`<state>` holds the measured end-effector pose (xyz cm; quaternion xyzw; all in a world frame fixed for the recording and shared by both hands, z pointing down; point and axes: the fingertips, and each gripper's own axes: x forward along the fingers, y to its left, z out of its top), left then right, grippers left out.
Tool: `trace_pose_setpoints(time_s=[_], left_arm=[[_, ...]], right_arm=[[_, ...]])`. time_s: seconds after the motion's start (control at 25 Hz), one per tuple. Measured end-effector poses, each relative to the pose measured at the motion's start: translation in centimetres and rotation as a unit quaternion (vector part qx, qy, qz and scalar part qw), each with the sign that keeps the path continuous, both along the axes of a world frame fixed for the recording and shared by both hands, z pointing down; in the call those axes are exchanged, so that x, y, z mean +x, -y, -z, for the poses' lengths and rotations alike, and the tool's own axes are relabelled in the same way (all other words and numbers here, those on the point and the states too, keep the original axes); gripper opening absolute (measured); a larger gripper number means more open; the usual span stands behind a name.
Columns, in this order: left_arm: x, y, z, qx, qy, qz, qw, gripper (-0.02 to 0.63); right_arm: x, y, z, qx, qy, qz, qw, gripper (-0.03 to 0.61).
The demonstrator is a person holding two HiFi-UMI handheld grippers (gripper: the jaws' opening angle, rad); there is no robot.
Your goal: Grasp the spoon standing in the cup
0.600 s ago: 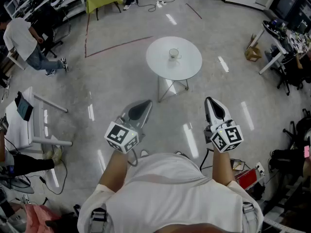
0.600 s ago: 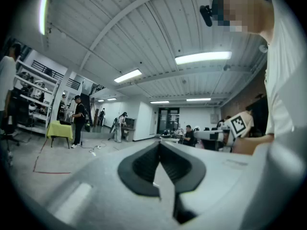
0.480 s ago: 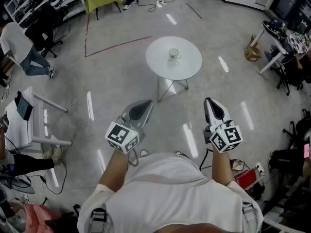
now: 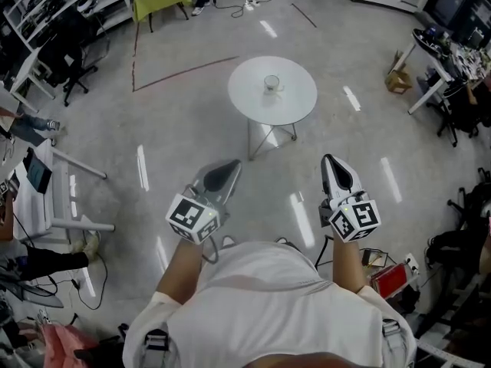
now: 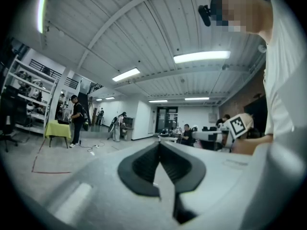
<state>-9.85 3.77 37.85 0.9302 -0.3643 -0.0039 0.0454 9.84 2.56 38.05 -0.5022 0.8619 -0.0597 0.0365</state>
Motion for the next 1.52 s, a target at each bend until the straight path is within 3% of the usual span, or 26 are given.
trace_pose_setpoints(time_s=[0.36,0.76,1.0,1.32,1.52], left_arm=[[1.0,-0.1,0.1,-0.002,-0.001,0.003,1.0,0.002],[8.8,-1.1,-1.1,-0.007,-0.004,-0.008,0.9999,0.002],[13.5,-2.3,-3.5,-0.028,0.02,-0.006,0.9994,0.002],[14.0,0.7,-3.5,-0.029,0.015,0.013,0.9994,0.002],[13.9,4.5,-4.1,-0.029,0.008,0.003,0.9995,0.002]], right_arm=[[2.3,0.2,0.5,0.004,0.035,-0.021,0.999,0.006],[10.8,-1.1,-0.6,-0.01,0.04,-0.03,0.999,0.006],[15.1,-1.1,-4.3,-0.046,0.033,-0.024,0.998,0.006],[15.8,2.0,-5.4,-0.057,0.041,-0.008,0.997,0.006],[16.0,5.4,-5.5,-0.062,0.027,-0.019,0.998,0.006]])
